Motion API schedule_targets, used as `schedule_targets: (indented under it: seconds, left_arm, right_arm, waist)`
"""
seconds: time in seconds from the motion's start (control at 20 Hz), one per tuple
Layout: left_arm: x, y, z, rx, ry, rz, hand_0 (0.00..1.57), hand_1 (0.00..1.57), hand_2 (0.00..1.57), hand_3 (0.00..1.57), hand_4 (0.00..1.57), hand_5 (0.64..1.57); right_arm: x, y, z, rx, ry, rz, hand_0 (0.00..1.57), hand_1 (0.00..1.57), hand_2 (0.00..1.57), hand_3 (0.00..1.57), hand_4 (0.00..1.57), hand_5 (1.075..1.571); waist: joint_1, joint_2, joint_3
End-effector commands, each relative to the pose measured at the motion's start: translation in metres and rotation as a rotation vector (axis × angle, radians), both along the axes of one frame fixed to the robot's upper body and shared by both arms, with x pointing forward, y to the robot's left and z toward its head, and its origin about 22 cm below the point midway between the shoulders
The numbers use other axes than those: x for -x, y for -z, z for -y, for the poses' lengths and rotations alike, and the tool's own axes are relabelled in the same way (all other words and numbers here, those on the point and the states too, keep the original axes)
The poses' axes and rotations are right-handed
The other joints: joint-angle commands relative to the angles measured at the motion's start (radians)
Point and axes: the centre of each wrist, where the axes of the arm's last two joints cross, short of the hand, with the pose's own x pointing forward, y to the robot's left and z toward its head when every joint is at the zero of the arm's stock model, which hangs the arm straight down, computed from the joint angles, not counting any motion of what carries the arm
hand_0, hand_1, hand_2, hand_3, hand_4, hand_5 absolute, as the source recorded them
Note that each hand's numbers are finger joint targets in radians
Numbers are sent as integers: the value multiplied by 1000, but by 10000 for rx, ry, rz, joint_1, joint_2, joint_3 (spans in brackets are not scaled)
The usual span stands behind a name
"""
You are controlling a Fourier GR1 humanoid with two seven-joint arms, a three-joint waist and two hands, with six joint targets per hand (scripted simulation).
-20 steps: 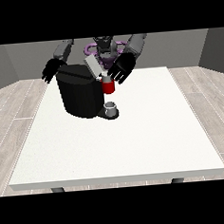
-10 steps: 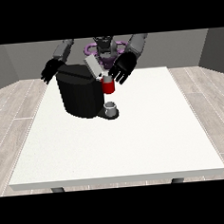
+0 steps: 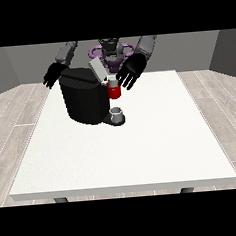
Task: Insert the coffee pod into the coffee machine and close the lid
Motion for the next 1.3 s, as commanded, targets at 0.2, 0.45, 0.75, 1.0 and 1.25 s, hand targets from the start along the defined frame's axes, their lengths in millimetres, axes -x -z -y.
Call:
schedule_targets:
  seconds: [0.2,0.45,0.75,1.0,1.25]
  left_arm:
    - [1,12,-7,-831,-173,-459,0,0,0,0,0,1571]
    - [1,5,-2,-861,12,-579,0,0,0,0,0,1571]
    - [2,26,20,-614,522,-1101,0,0,0,0,0,1571]
    - [6,54,22,95,434,-1562,0,0,0,0,0,1571]
    - [13,98,28,3343,418,-2350,0,0,0,0,0,1571]
  right_arm:
    - [7,12,-19,10,68,-103,0,0,0,0,435,1571]
    - [8,23,6,130,529,-651,0,0,0,0,338,1571]
    - [12,42,14,206,834,-967,0,0,0,0,416,1571]
    - [19,45,23,-219,792,-1159,0,0,0,0,427,1571]
    - [41,71,28,-519,1502,-2125,0,0,0,0,434,1571]
  waist:
    - [40,-54,-23]
    - [172,-466,-20]
    - [787,-1069,-19]
    - [919,-1575,-20]
    - [1563,-2700,-23]
